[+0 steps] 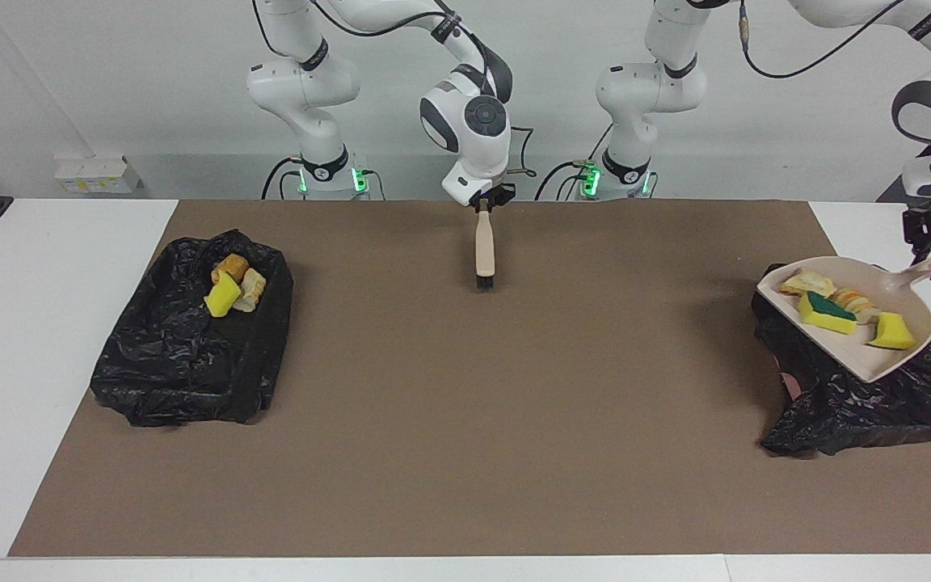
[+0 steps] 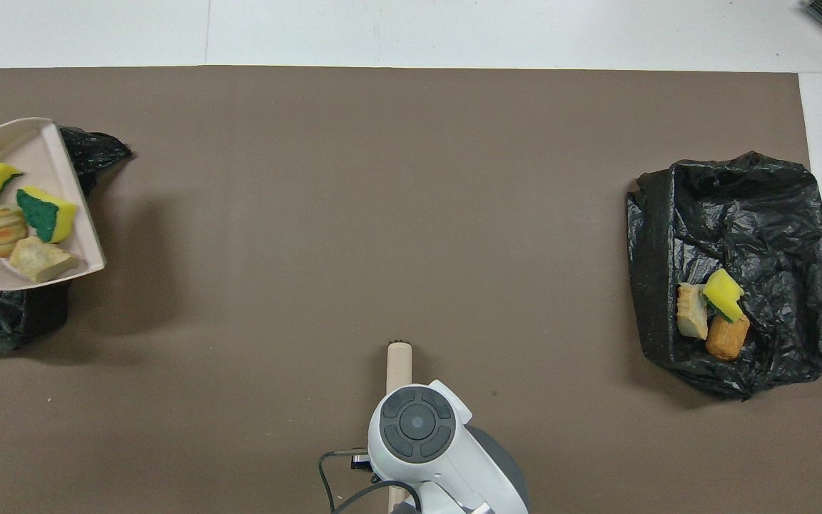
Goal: Sweep and dump trash in bin
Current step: 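Carry the loaded dustpan with the left gripper and dump it into the bag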
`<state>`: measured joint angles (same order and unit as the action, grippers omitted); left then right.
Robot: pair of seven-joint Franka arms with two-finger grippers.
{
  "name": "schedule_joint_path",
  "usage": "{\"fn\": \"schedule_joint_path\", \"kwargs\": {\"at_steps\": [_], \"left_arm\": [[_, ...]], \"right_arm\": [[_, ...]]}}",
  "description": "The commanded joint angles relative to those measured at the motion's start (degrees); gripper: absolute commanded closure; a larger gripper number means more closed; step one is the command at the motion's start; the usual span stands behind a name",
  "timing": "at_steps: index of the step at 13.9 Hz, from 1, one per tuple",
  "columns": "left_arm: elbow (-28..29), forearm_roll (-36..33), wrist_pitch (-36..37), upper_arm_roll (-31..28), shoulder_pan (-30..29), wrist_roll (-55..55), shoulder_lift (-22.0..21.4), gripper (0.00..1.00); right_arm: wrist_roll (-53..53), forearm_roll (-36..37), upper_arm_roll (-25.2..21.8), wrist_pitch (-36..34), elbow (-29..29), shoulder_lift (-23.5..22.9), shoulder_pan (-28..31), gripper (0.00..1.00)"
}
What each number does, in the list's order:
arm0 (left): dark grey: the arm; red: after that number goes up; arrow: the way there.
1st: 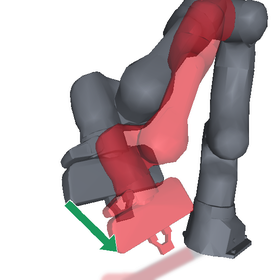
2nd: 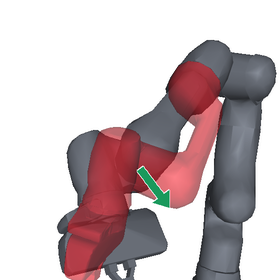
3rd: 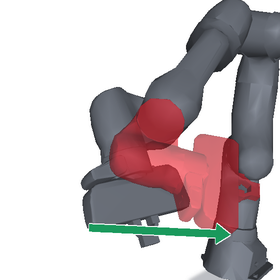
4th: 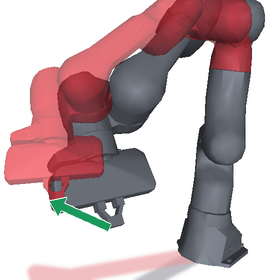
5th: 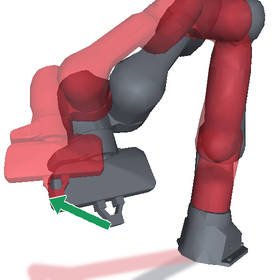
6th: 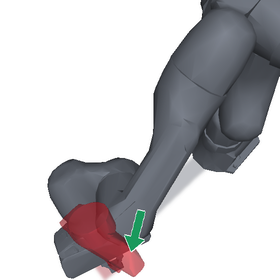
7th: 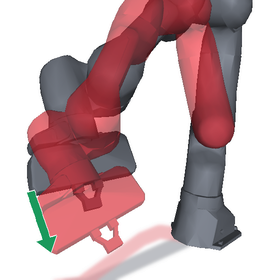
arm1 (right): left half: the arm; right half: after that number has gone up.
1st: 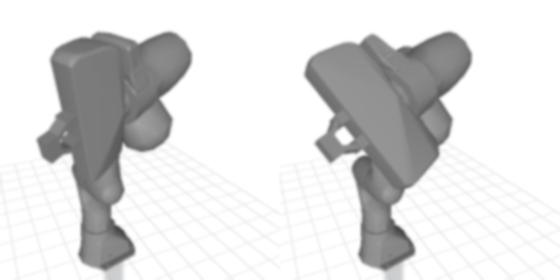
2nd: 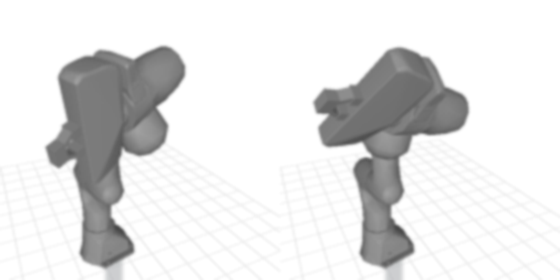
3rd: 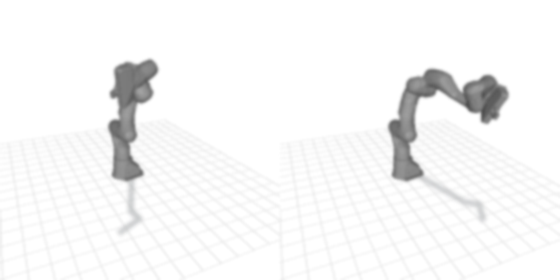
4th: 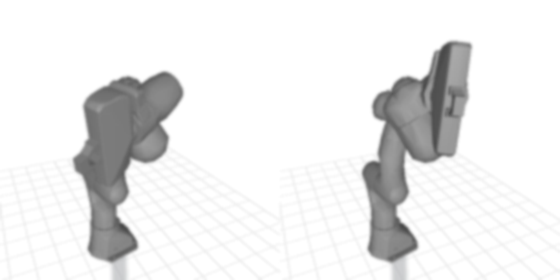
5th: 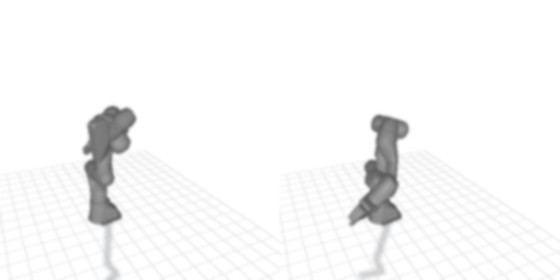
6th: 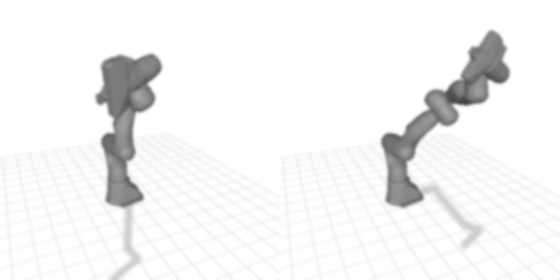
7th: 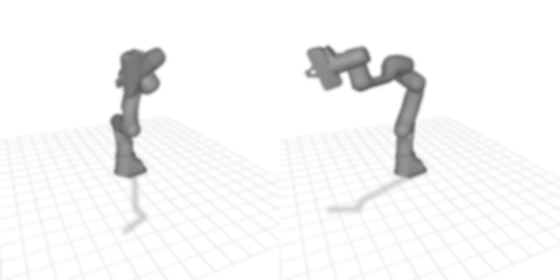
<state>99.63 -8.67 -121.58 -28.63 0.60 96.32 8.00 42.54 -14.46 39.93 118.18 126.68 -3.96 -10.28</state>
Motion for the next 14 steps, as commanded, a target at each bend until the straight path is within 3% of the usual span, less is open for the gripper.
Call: {"fn": "schedule_joint_path", "kwargs": {"at_steps": [1,3,6,9,12,14], "left_arm": [[-5.76,-6.57,-4.08,-0.03,-2.71,3.95,5.18,1.00],[-5.58,-18.44,-6.82,0.24,-2.18,4.22,5.18,1.00],[-3.92,-27.42,-6.83,0.41,-0.69,3.87,5.01,1.00],[-3.03,-36.65,-5.96,0.41,0.80,3.70,4.66,1.00],[-3.03,-43.50,-4.02,0.41,2.03,3.52,4.48,1.00],[-3.21,-47.91,-3.14,0.59,2.39,1.42,4.39,1.00]], "right_arm": [[1.14,1.63,0.50,2.49,0.50,-1.05,-0.18,1.00],[0.79,2.24,0.50,2.67,0.67,-1.22,-0.18,0.95],[0.70,2.51,0.50,2.84,0.50,-2.28,-0.18,0.71],[0.53,4.00,0.41,2.14,-1.43,-3.50,0.25,0.00],[0.09,5.05,-1.25,0.22,-4.58,-2.90,1.92,0.00],[0.00,6.37,-5.01,-0.93,-7.40,-1.76,2.45,0.00]]}}
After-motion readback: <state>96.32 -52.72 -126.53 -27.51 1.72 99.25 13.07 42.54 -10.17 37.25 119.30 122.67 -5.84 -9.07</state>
